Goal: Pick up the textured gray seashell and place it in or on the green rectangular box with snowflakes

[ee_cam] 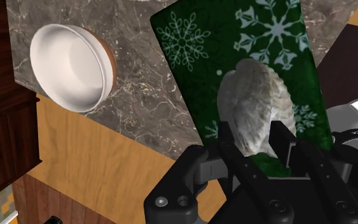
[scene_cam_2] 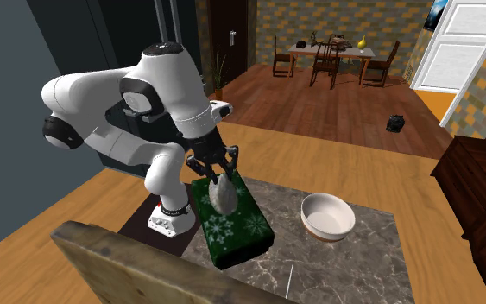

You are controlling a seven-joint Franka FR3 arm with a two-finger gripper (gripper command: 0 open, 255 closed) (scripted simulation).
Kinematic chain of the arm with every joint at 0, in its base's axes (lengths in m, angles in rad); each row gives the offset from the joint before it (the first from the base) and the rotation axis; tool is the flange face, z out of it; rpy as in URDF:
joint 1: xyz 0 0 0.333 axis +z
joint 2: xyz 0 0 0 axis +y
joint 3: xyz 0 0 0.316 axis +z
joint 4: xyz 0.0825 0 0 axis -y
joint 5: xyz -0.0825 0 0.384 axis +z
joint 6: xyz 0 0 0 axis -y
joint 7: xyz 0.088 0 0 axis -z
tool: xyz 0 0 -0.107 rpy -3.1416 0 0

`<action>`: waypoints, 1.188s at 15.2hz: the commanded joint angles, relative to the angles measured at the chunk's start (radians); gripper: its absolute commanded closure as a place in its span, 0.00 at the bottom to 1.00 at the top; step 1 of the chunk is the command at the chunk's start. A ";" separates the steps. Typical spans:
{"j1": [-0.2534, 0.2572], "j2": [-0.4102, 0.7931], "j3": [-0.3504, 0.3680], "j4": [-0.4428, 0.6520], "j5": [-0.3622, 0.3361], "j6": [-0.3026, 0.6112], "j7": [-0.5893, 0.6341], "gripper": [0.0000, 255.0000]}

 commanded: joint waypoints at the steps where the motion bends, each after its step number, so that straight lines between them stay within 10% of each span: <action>1: -0.007 -0.012 -0.010 -0.045 -0.010 0.023 -0.002 1.00; 9: -0.009 -0.011 -0.010 -0.045 -0.009 0.023 -0.003 1.00; 10: -0.008 -0.010 -0.010 -0.044 -0.009 0.024 -0.003 0.00; 18: 0.001 0.013 0.009 0.070 0.010 -0.068 -0.012 0.00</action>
